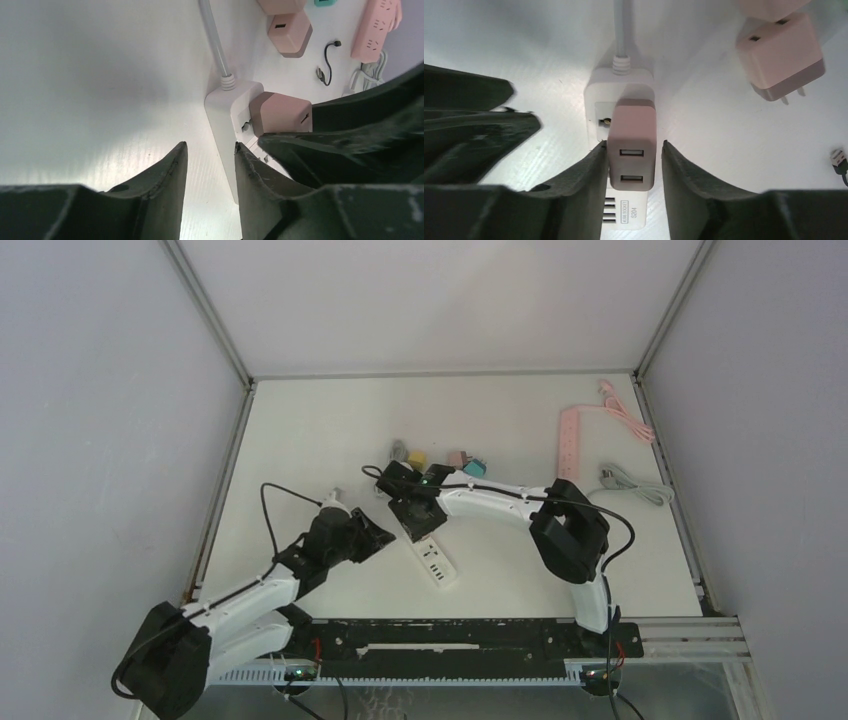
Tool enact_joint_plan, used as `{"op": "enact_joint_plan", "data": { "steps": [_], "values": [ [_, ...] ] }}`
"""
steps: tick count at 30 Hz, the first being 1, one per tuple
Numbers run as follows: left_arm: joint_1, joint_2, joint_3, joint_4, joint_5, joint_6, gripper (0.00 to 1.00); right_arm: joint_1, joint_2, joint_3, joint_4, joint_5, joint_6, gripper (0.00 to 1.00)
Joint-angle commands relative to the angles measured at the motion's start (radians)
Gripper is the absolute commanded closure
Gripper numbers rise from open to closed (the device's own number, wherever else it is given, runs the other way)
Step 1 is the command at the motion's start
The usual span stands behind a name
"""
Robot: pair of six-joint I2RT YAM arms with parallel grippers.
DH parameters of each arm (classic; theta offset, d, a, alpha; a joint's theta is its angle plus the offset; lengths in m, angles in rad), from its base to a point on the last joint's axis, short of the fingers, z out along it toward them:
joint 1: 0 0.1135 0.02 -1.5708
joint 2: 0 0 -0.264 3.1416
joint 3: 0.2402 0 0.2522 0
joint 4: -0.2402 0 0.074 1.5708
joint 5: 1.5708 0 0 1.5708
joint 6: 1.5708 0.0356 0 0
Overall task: Insert the plug
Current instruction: Press the plug into the socket.
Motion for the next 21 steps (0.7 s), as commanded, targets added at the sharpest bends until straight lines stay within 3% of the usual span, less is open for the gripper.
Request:
{"op": "enact_joint_plan", "data": {
  "steps": [1,14,21],
  "values": [
    [0.0,-0.109,0.006,-0.134,-0.078,0.045,0.53,0.015,-0.011,-0.007,-0.02,0.023,0.025,0.46],
    [0.001,-0.417,0.175,-0.51,-0.195,0.137,0.26,0.023,-0.303,-0.114,0.011,0.098,0.005,0.19],
    [0.001,-0.49,0.381,-0.733,-0.268,0.287,0.11,-0.041,-0.471,-0.284,0.006,0.156,0.018,0.14]
  ]
}}
